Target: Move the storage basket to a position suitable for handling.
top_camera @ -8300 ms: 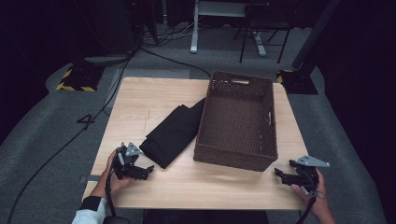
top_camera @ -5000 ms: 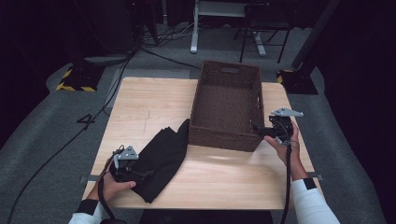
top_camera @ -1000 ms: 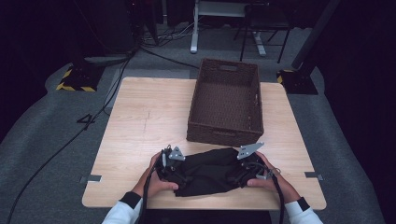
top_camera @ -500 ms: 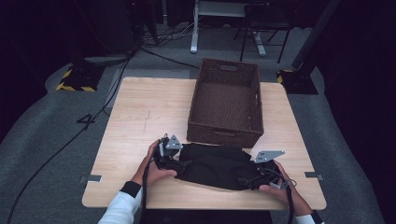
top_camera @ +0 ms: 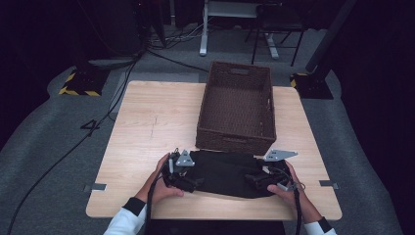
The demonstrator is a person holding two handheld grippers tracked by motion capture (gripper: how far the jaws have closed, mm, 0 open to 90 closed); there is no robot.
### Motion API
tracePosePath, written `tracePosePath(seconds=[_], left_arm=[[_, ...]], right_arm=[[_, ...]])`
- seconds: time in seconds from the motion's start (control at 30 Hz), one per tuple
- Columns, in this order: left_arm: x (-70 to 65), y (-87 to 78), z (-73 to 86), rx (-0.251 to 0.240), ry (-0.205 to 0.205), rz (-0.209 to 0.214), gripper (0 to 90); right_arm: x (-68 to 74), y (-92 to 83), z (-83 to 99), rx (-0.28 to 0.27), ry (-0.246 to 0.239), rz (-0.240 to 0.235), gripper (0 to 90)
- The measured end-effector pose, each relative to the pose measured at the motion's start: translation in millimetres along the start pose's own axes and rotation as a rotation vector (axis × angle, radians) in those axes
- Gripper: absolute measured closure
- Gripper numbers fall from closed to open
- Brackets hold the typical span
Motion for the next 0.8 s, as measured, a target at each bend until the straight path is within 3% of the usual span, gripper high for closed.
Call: tracePosePath(seconds=[0.07,0.13,0.23,0.27,0.3,0.4,0.53,0.57,0.6,0.67,0.7,0.73,0.77,0.8], left_arm=[[6.8,8.9,-2.1,0.002,-0.012,0.022,11.9],[16.4,15.8,-3.8,0.004,-0.043,0.008,0.0],[23.1,24.8,-3.4,0.005,-0.053,0.044,0.0],[24.4,29.0,-2.9,0.01,-0.063,0.082,0.0],[25.6,31.5,-3.7,0.0,-0.058,0.1,0.0],[27.9,34.1,-5.1,-0.012,-0.043,0.104,0.0],[22.5,36.1,-4.8,-0.018,-0.007,0.11,0.0],[20.4,36.6,-4.7,-0.014,0.006,0.109,0.2],[19.2,36.7,-4.7,-0.012,0.013,0.106,0.2],[16.9,35.2,-4.3,-0.015,0.016,0.108,6.1],[15.9,34.0,-4.1,-0.018,0.018,0.116,6.1],[14.3,32.3,-3.6,-0.023,0.018,0.125,9.4],[10.3,28.8,-2.3,-0.03,0.014,0.153,22.0],[10.3,28.8,-2.3,-0.03,0.014,0.153,24.8]], right_arm=[[-7.1,7.9,1.0,0.035,0.002,0.007,0.0],[-13.6,14.2,3.0,0.064,0.026,-0.009,0.2],[-16.2,19.4,2.3,0.068,0.043,-0.039,0.0],[-16.2,20.0,1.9,0.069,0.037,-0.04,0.0],[-15.4,21.2,1.2,0.078,0.021,-0.045,0.0],[-15.2,23.5,-0.1,0.077,0.01,-0.058,0.0],[-8.2,27.0,-0.4,0.101,-0.051,-0.076,0.5],[-1.7,27.5,-0.5,0.106,-0.09,-0.078,8.5],[-1.7,27.5,-0.5,0.106,-0.09,-0.078,8.5],[3.6,23.3,0.3,0.096,-0.089,-0.117,21.3],[3.6,23.3,0.3,0.096,-0.089,-0.117,21.3],[4.1,22.7,0.9,0.09,-0.091,-0.122,23.7],[6.4,20.8,2.0,0.081,-0.085,-0.136,31.0],[7.7,20.0,2.4,0.081,-0.082,-0.141,33.6]])
Point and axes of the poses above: each handheld gripper's, and its own axes: y roughly forward along the jaws, z roughly out of its underside, x roughly to its left, the point moved 7 cm from there along y, roughly forward along the jaws, and after that the axes turned 2 degrees about -z, right-handed, at the moved point
